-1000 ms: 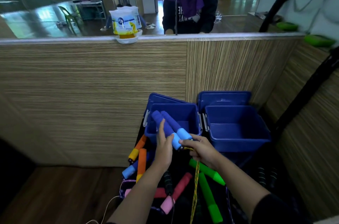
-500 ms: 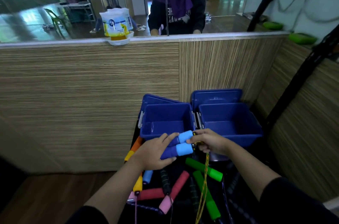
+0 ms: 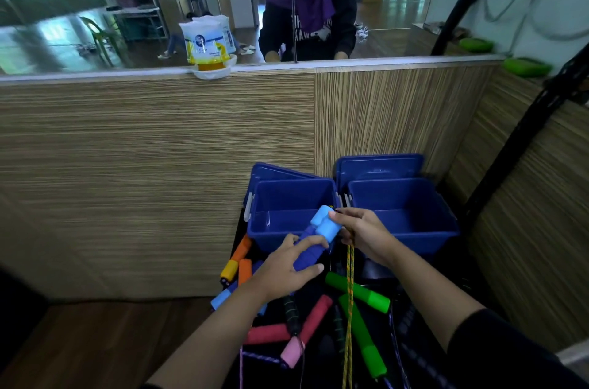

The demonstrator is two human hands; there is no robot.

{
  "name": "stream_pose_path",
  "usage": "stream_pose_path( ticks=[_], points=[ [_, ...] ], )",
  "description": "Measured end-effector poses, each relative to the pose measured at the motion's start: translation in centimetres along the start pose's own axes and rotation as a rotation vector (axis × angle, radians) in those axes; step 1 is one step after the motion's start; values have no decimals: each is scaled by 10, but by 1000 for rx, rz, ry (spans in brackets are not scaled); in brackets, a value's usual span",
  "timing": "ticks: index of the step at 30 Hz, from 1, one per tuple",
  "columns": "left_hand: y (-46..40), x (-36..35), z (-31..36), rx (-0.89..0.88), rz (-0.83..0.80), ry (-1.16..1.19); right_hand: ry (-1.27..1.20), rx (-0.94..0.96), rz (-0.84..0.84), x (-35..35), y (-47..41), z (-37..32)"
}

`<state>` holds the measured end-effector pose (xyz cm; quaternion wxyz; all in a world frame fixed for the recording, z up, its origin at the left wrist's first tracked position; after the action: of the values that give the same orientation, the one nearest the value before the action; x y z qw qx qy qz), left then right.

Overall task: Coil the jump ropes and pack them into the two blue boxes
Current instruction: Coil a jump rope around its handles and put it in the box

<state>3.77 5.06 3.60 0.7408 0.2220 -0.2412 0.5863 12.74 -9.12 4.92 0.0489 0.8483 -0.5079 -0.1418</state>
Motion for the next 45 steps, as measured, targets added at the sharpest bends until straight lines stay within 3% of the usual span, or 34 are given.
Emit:
stream_pose_path(
  ticks=[5, 10, 12, 14, 16, 19, 27, 29, 34, 38, 45],
  points=[
    [-4, 16, -2, -17, 171, 81, 18, 28, 27, -11, 0, 7],
    [-14, 63, -12, 109, 642, 773, 394, -39, -211, -53, 15, 38],
    [-19, 70, -11, 91, 646, 910, 483, -70, -269, -68, 21, 49],
    [-22, 63, -3, 111, 535, 966, 579, -61, -293, -74, 22, 54],
    [-21, 55, 2, 110, 485, 958, 649, -54, -300, -72, 21, 55],
    [-18, 56, -7, 126, 561, 904, 676, -54, -269, -54, 21, 48],
    [15, 115, -46, 147, 818, 224, 1056, 86, -343, -16, 45, -5],
    [17, 123, -62, 184, 749, -91, 1141, 146, -354, -15, 51, -21],
    [6, 70, -53, 15, 195, -566, 1191, 428, -256, -26, 43, -69],
    [12, 27, -20, -133, 57, -481, 1142, 479, -210, -21, 36, -93],
    [34, -5, 54, -388, -10, -353, 1039, 332, -298, -6, 15, -74]
  ],
)
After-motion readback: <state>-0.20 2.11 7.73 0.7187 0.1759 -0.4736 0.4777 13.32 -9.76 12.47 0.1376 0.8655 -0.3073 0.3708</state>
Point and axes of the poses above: each hand's wrist, its own y-axis away from the middle knuckle, its own x-axis out of the back of the hand, z = x × y, the point moved 6 cm from there along -y, towards the middle knuckle, and after that the axes turned 2 degrees about y, right-handed, at the moved point
